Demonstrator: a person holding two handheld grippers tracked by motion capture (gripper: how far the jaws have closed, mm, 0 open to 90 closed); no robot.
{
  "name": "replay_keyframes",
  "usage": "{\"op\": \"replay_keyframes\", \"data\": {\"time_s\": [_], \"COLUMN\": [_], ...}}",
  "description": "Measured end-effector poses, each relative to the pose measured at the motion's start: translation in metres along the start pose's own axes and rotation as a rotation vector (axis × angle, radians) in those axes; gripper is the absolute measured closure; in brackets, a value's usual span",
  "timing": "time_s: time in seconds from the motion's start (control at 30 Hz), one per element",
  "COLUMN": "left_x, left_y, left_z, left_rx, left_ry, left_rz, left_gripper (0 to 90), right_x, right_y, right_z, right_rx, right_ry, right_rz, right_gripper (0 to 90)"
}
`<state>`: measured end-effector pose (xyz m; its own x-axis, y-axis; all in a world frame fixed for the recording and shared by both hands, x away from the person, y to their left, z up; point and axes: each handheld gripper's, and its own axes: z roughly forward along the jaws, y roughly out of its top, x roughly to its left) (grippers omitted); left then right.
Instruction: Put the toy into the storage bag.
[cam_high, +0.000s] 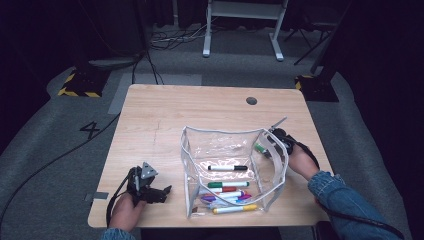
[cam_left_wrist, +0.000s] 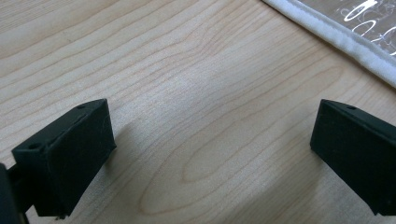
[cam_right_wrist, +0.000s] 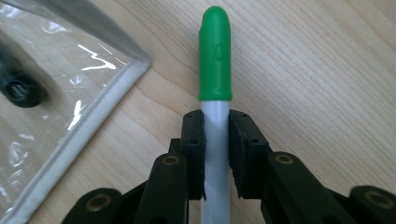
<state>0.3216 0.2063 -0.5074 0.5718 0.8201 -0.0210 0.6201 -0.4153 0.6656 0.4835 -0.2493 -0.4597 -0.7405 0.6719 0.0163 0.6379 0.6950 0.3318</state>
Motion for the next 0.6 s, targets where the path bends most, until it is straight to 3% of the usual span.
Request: {"op": "replay_keyframes", "data": {"time_s": [0.23,0.6], "left_x": [0.000,0.000], "left_y": [0.000,0.000], "left_z": [0.000,0.000], "left_rx": [0.000,0.000], "left_ry": [-0.001,-0.001], "left_rz": [0.000,0.000], "left_gripper": [0.0,0.0], "right_x": [0.003,0.027], "right_y": [0.004,0.012], "right_z": [-0.033,-0.101], "right_rx": [-0.045,-0.150], "right_ry": [0.033,0.035], "right_rz": [-0.008,-0.113], "right_gripper": [76.9,76.9]}}
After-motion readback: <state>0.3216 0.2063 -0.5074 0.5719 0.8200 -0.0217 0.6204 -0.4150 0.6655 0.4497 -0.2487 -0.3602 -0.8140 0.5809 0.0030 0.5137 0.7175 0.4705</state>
